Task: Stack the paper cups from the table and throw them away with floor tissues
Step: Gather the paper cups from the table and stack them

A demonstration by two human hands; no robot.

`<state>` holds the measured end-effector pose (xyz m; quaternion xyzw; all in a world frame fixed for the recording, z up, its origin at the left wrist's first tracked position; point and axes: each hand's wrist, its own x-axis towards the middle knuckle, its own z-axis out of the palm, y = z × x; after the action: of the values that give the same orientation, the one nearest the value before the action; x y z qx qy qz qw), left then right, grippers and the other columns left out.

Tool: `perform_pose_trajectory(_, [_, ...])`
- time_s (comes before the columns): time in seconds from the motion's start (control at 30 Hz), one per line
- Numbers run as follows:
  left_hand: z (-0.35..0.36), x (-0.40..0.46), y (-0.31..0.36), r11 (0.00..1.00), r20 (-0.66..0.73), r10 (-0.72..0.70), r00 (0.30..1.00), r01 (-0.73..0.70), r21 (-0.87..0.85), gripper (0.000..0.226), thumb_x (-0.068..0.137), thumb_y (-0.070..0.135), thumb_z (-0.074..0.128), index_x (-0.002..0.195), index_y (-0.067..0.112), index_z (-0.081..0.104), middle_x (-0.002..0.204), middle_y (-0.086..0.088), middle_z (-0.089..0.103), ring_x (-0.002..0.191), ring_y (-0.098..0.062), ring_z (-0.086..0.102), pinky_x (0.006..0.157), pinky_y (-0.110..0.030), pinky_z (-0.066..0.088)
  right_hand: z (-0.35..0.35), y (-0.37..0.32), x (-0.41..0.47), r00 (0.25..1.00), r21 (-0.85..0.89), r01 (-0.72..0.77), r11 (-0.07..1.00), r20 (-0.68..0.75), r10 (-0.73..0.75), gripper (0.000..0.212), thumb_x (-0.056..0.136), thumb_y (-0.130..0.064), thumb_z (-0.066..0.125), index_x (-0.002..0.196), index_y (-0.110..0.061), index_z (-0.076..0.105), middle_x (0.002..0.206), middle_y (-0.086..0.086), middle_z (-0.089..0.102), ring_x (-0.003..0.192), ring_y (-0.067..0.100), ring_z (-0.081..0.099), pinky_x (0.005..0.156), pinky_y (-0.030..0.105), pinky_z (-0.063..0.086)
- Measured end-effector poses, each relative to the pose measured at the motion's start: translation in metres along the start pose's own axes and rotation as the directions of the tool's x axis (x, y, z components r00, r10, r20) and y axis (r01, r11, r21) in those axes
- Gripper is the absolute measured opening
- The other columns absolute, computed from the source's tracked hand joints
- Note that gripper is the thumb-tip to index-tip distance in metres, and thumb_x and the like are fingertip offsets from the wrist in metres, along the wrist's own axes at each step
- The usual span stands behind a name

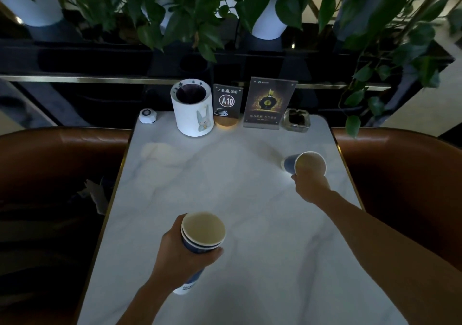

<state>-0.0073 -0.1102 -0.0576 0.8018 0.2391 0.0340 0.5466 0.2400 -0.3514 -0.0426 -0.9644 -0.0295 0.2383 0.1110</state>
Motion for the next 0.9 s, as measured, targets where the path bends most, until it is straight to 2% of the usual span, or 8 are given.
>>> perform_pose_trajectory(0.03, [0.000, -0.002, 0.000, 1.000, 0.003, 0.003, 1.000, -0.003, 0.000, 0.072, 0.042, 0.024, 0.097, 0.103, 0.033, 0.060, 0.096, 0.029, 0.068, 0.085, 0.004, 0.067, 0.064, -0.005, 0.050, 0.006, 0.002, -0.005, 0.999, 0.090, -0.026, 0.996, 0.025, 0.024, 0.034, 0.100, -0.023, 0.043, 0.133, -0.015, 0.046, 0.130, -0.004, 0.052, 0.109, 0.022, 0.052, 0.093, 0.027, 0.037])
perform_pose_trajectory(0.13, [-0.001, -0.009, -0.001, 1.000, 0.004, 0.005, 1.000, -0.005, -0.005, 0.073, 0.041, 0.026, 0.097, 0.104, 0.031, 0.061, 0.096, 0.026, 0.070, 0.084, 0.001, 0.068, 0.065, -0.008, 0.051, 0.014, 0.004, -0.019, 0.999, -0.015, 0.010, 1.000, -0.032, -0.011, 0.042, 0.100, -0.029, 0.042, 0.136, -0.008, 0.040, 0.134, 0.010, 0.052, 0.115, 0.027, 0.052, 0.098, 0.032, 0.039])
perform_pose_trajectory(0.2, [-0.003, -0.014, -0.001, 1.000, 0.003, 0.014, 1.000, -0.014, -0.004, 0.073, 0.040, 0.028, 0.097, 0.104, 0.031, 0.061, 0.096, 0.027, 0.069, 0.085, 0.001, 0.068, 0.064, -0.008, 0.051, 0.016, 0.005, -0.029, 1.000, -0.001, -0.013, 1.000, 0.016, 0.013, 0.042, 0.100, -0.029, 0.043, 0.137, -0.010, 0.040, 0.128, 0.009, 0.052, 0.115, 0.026, 0.051, 0.100, 0.034, 0.039])
perform_pose_trajectory(0.33, [-0.008, -0.026, 0.000, 0.999, 0.011, 0.039, 0.999, -0.039, -0.009, 0.072, 0.041, 0.030, 0.096, 0.103, 0.033, 0.060, 0.096, 0.030, 0.068, 0.086, 0.004, 0.067, 0.064, -0.006, 0.050, 0.023, 0.005, -0.050, 1.000, 0.049, -0.019, 0.999, 0.015, 0.018, 0.050, 0.096, -0.037, 0.049, 0.138, -0.012, 0.038, 0.124, 0.014, 0.054, 0.107, 0.028, 0.056, 0.088, 0.034, 0.044])
perform_pose_trajectory(0.4, [-0.010, -0.034, 0.000, 0.998, 0.022, 0.055, 0.998, -0.055, -0.007, 0.070, 0.042, 0.030, 0.096, 0.101, 0.035, 0.059, 0.095, 0.032, 0.068, 0.085, 0.007, 0.066, 0.064, -0.004, 0.049, 0.029, 0.004, -0.063, 0.999, 0.109, 0.023, 0.994, -0.035, -0.020, 0.052, 0.093, -0.040, 0.053, 0.133, -0.011, 0.042, 0.117, 0.016, 0.058, 0.095, 0.027, 0.058, 0.078, 0.032, 0.045])
perform_pose_trajectory(0.53, [-0.015, -0.051, -0.003, 0.998, 0.043, 0.063, 0.997, -0.063, -0.008, 0.069, 0.042, 0.035, 0.095, 0.100, 0.038, 0.057, 0.089, 0.030, 0.070, 0.085, 0.010, 0.065, 0.064, -0.003, 0.048, 0.036, -0.006, -0.101, 0.990, 0.194, 0.078, 0.978, -0.132, -0.053, 0.041, 0.091, -0.036, 0.058, 0.120, -0.009, 0.050, 0.099, 0.014, 0.061, 0.086, 0.028, 0.060, 0.071, 0.035, 0.047])
perform_pose_trajectory(0.73, [-0.017, -0.076, -0.011, 0.998, 0.093, 0.055, 0.994, -0.056, 0.008, 0.072, 0.044, 0.037, 0.094, 0.105, 0.037, 0.055, 0.095, 0.017, 0.071, 0.087, 0.013, 0.063, 0.064, -0.003, 0.049, 0.046, -0.011, -0.155, 0.964, 0.257, 0.195, 0.947, -0.226, -0.138, 0.036, 0.091, -0.038, 0.058, 0.110, -0.007, 0.055, 0.086, 0.013, 0.063, 0.082, 0.033, 0.064, 0.076, 0.045, 0.055])
perform_pose_trajectory(0.9, [-0.020, -0.085, -0.018, 0.998, 0.136, 0.047, 0.990, -0.052, 0.037, 0.075, 0.043, 0.045, 0.091, 0.108, 0.035, 0.055, 0.095, 0.018, 0.070, 0.089, 0.014, 0.061, 0.065, -0.003, 0.049, 0.059, -0.017, -0.189, 0.935, 0.340, 0.247, 0.907, -0.328, -0.132, 0.025, 0.091, -0.037, 0.058, 0.089, -0.012, 0.053, 0.070, 0.010, 0.063, 0.065, 0.028, 0.063, 0.063, 0.044, 0.055])
